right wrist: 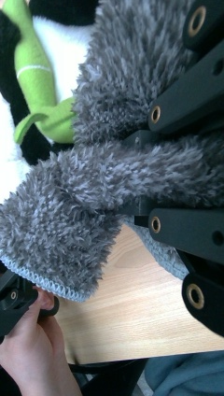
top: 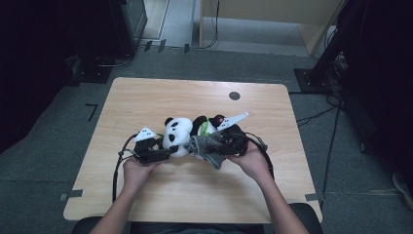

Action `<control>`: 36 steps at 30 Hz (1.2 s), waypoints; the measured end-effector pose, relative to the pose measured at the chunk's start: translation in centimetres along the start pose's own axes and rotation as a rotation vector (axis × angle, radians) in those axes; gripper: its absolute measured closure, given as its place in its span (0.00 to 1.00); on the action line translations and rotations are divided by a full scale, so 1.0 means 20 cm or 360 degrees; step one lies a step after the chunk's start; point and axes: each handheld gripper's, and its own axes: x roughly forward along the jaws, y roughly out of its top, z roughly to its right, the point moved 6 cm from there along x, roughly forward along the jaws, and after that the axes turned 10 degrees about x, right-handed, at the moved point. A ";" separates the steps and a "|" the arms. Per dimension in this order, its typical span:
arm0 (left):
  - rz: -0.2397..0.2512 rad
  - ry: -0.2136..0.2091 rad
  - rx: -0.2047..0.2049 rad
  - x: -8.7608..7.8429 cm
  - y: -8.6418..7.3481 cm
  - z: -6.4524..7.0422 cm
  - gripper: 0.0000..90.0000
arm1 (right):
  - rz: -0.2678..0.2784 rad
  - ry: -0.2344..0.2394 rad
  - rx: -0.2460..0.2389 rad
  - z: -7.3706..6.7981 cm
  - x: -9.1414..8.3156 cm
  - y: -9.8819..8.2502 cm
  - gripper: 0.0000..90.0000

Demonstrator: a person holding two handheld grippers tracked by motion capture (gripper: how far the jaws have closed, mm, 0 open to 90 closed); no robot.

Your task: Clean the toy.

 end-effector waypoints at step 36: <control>-0.0008 0.0024 0.0027 0.00 0.00 0.00 0.38 | 0.0238 -0.0031 -0.0049 -0.18 -0.23 0.01 0.87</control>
